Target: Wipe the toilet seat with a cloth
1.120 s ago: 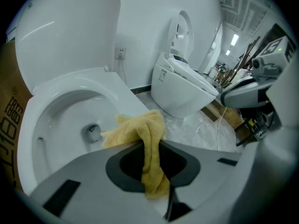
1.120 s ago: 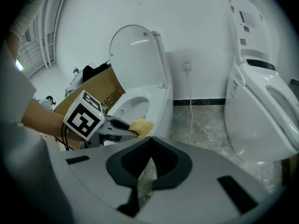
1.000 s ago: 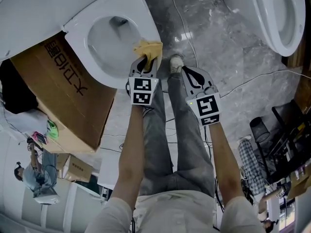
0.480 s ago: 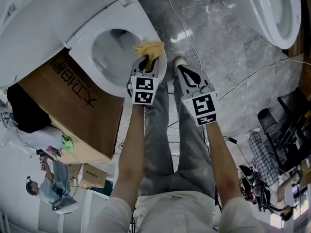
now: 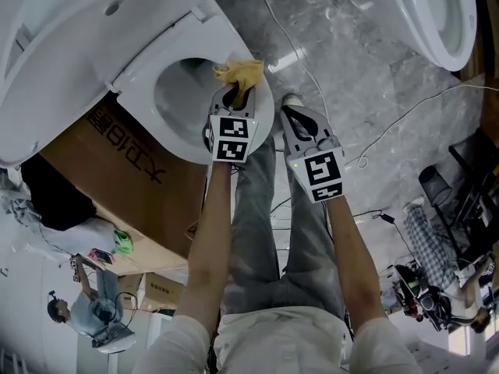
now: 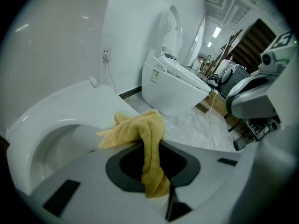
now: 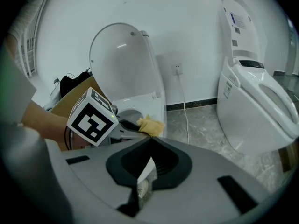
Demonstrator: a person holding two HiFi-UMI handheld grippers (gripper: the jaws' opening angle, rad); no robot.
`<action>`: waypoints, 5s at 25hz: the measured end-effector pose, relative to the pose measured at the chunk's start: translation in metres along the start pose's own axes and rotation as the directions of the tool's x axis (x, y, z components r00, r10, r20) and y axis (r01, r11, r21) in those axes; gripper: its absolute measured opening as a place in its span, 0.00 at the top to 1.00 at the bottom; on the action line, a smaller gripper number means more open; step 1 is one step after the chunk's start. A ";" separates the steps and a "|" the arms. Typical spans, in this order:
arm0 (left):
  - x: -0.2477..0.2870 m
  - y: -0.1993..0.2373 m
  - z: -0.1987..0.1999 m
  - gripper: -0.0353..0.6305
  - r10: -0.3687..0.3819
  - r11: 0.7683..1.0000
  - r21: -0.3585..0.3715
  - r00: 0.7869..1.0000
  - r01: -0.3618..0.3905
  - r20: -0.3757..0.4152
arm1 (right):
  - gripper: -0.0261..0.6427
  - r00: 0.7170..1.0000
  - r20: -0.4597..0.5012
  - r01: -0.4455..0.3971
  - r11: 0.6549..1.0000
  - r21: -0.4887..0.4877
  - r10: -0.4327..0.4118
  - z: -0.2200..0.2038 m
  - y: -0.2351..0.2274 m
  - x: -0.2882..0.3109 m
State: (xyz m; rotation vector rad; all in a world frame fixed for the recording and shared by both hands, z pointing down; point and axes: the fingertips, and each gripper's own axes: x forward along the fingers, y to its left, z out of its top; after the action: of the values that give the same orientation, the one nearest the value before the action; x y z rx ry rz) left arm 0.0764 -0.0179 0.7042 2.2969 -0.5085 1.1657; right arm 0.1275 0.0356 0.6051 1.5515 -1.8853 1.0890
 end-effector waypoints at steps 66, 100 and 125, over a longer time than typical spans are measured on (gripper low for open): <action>-0.048 0.174 0.046 0.82 0.196 0.980 -0.036 0.974 -0.193 0.114 | 0.95 0.996 0.025 -0.076 0.970 -0.231 0.084 0.089 0.052 0.080; -0.133 0.226 -0.076 0.82 0.380 0.894 -0.282 0.923 -0.349 0.061 | 0.95 0.972 -0.072 -0.235 0.909 -0.345 0.224 0.055 0.138 0.100; -0.152 0.167 -0.152 0.82 0.446 0.836 -0.348 0.895 -0.424 -0.017 | 0.95 0.954 -0.106 -0.298 0.872 -0.387 0.279 0.012 0.143 0.065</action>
State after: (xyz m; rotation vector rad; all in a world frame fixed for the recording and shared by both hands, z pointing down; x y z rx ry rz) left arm -0.1946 -0.0462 0.7007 1.9680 -1.2130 1.0928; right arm -0.0242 -0.0052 0.6080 1.0294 -2.1889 0.7752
